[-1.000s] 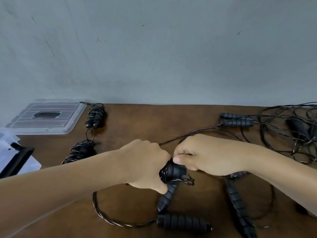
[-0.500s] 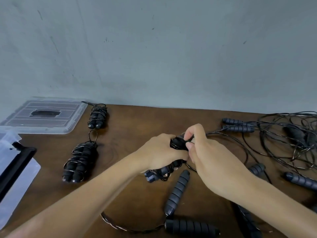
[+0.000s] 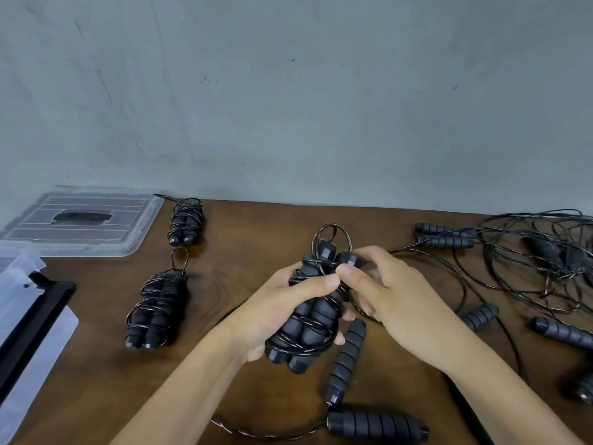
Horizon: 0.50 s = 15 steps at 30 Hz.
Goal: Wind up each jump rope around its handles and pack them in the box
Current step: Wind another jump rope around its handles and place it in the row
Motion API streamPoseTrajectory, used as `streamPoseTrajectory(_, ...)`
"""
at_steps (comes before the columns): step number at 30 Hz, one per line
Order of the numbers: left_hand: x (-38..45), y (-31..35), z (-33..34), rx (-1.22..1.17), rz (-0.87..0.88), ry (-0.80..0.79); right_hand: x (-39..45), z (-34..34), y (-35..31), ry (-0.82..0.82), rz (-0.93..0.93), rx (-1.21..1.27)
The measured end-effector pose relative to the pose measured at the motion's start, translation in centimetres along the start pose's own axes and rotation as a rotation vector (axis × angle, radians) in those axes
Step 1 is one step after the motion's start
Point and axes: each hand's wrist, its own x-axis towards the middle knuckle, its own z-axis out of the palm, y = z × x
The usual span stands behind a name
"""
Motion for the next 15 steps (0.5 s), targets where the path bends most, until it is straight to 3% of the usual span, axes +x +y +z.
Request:
streamPoseTrajectory(2, -0.1, 0.0, -0.5, 0.004, 0.038, -0.027, 0.4, 0.0, -0.4, -0.049, -0.027, 0.091)
streamPoseTrajectory(7, 0.0, -0.1, -1.0, -0.025, 0.094, -0.016, 1.4, 0.4, -1.1, 0.011, -0.087, 0.239)
streamPoseTrajectory(11, -0.1, -0.4, -2.1, 0.121, 0.098, 0.047, 1.7, 0.7, -0.6, -0.025, -0.108, 0.218)
streamPoseTrajectory(15, 0.0, -0.9, -2.0, -0.014, 0.168, 0.090, 2.2, 1.2, -0.3, -0.050, -0.113, 0.289)
